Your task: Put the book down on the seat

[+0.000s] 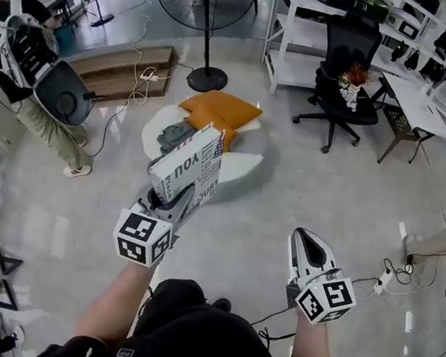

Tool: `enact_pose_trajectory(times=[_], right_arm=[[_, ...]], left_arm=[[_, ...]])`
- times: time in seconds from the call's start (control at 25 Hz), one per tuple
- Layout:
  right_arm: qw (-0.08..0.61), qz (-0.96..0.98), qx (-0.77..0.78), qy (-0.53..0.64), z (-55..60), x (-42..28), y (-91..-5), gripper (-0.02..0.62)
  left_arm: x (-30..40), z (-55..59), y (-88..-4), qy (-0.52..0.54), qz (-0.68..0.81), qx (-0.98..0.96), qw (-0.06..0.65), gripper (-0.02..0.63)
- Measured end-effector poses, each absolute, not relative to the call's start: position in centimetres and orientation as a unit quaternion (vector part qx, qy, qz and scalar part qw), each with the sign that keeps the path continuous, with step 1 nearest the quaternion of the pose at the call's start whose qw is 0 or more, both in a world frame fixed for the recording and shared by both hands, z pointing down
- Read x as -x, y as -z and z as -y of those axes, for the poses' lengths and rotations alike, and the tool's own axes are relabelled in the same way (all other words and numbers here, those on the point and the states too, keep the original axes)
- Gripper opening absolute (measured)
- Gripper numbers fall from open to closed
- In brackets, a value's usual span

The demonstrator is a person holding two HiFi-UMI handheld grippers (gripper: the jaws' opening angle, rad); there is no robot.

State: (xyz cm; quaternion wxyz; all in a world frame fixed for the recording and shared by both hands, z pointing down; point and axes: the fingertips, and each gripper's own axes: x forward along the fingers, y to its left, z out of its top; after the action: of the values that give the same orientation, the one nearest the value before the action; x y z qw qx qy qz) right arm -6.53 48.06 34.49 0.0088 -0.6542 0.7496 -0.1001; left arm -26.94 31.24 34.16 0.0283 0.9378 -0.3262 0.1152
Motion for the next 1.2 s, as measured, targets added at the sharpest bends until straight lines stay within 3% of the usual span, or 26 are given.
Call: enact_pose_trajectory(times=[0.76, 1.2], right_arm=[[-0.014, -0.735, 0.664, 0.138, -38.9, -2.7, -37.7, 0.015], [-0.026, -0.739, 0.653, 0.162, -25.7, -5.6, -38.1, 0.015]], left_arm=[[17.8, -20.5, -36.8, -0.110, 0.311, -0.943, 0.035, 0.156], [13.4, -7.6, -37.7, -0.118, 0.291, -0.948, 0.051, 0.156]])
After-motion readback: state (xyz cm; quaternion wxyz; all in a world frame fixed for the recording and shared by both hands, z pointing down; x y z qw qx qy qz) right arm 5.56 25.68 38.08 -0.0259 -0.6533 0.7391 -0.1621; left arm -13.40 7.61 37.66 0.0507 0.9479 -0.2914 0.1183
